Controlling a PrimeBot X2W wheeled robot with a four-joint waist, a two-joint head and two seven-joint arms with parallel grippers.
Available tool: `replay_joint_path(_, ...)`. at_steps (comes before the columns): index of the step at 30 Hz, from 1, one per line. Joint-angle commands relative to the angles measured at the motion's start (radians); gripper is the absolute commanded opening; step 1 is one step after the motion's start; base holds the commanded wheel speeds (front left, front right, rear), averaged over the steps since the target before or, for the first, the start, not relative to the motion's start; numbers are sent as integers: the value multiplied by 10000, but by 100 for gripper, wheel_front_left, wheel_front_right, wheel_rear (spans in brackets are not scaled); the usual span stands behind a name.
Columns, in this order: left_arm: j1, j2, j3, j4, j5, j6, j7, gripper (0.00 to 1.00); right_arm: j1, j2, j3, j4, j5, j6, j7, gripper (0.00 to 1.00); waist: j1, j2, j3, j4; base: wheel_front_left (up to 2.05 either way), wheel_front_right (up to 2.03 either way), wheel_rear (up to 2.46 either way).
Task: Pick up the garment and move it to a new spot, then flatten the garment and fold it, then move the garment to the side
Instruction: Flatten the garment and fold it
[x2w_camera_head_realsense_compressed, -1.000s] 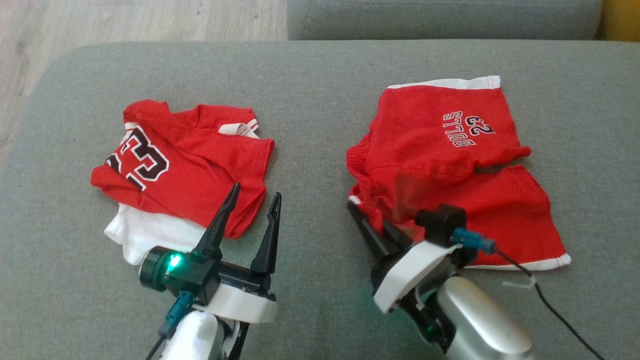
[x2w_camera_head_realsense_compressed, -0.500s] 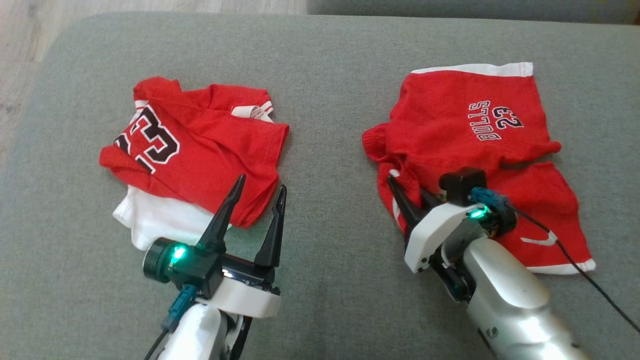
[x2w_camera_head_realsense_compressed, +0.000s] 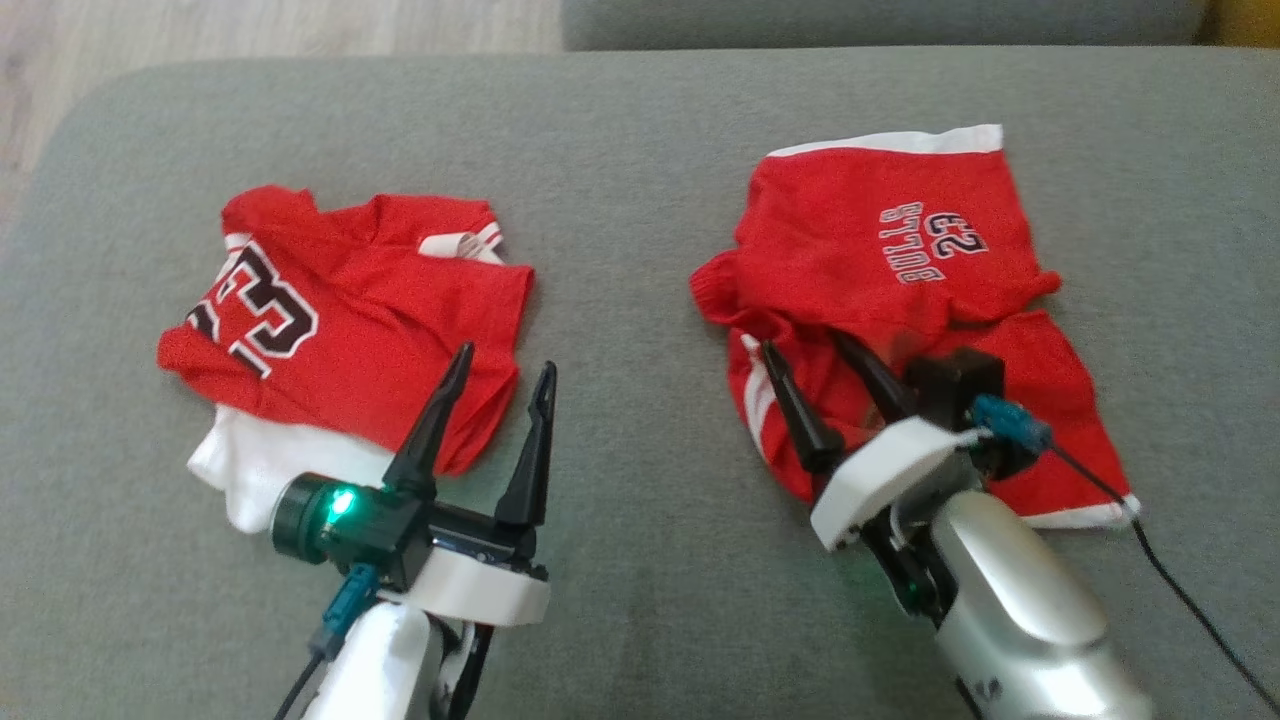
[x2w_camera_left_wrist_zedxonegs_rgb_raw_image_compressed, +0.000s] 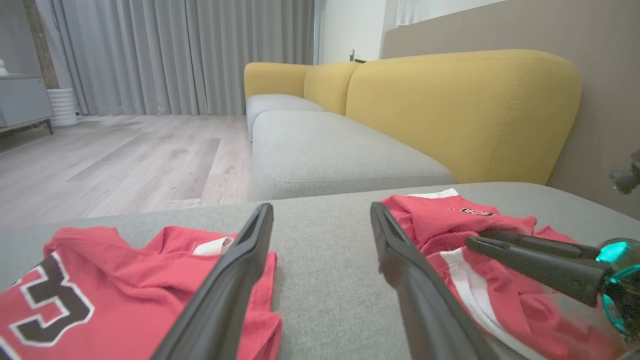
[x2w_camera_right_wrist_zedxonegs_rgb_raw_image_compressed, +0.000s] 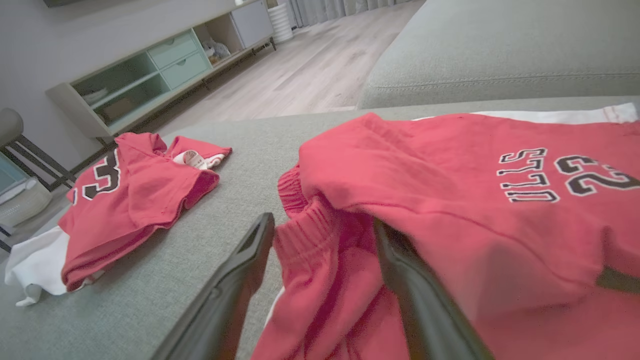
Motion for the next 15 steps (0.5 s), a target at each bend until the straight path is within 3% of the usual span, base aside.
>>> replay_joint_path(1, -313, 4, 410, -287, -12, 39, -51, 100, 213, 154, 81, -549, 96, 67, -168, 100, -1, 0, -177, -240, 0, 0, 0)
replay_joint_path(7, -162, 88, 670, -328, 21, 43, -51, 100, 1201, 14, -835, -1812, 77, 67, -538, 100, -1, 0, -475, -814, 0, 0, 0)
replay_joint_path(15, -78, 139, 883, -385, 43, -11, -51, 100, 3050, 125, -3474, -3401, -681, 67, -1100, 100, -1, 0, -557, -1331, 0, 0, 0)
